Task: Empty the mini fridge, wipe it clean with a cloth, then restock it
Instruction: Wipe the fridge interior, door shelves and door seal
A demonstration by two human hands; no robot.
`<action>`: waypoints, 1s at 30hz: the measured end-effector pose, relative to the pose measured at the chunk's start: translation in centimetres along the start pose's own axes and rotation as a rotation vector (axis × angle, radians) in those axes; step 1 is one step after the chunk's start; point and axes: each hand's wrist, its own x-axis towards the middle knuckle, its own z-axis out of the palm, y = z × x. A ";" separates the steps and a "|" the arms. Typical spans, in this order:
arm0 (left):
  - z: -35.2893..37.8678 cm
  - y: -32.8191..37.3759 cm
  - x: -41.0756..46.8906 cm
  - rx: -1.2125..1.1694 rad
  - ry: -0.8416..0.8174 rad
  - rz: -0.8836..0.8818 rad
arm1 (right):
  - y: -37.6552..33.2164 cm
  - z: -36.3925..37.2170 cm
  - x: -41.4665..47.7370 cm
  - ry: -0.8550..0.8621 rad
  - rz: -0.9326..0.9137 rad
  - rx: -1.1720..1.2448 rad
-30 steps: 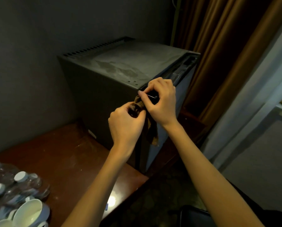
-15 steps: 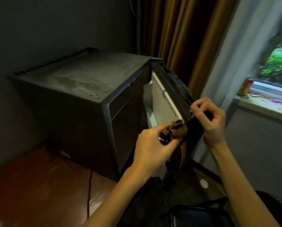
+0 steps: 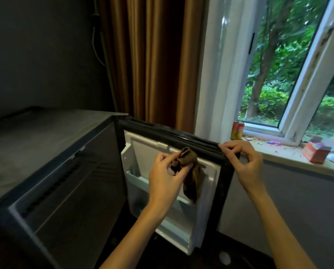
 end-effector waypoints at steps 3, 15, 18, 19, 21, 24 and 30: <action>1.1 -0.7 2.7 0.049 0.041 0.014 | 2.9 -1.3 2.5 0.034 -0.046 -0.272; -2.1 -3.5 10.2 -0.407 0.097 -0.095 | 0.6 14.6 1.4 -0.464 0.011 0.149; -3.8 -4.8 11.1 -0.348 -0.032 -0.053 | 1.8 17.0 2.2 -0.327 0.072 0.257; -4.4 -5.3 11.6 -0.267 -0.035 -0.014 | 2.4 17.5 2.9 -0.292 0.072 0.245; -5.6 -6.6 13.1 0.041 0.021 0.081 | 3.8 18.3 5.1 -0.180 0.028 0.163; -6.7 -8.4 15.3 0.476 0.178 0.032 | 4.3 20.8 8.8 -0.103 -0.076 -0.004; -4.6 -13.1 15.9 0.366 0.223 -0.030 | 3.0 29.1 10.7 -0.658 -0.211 -0.264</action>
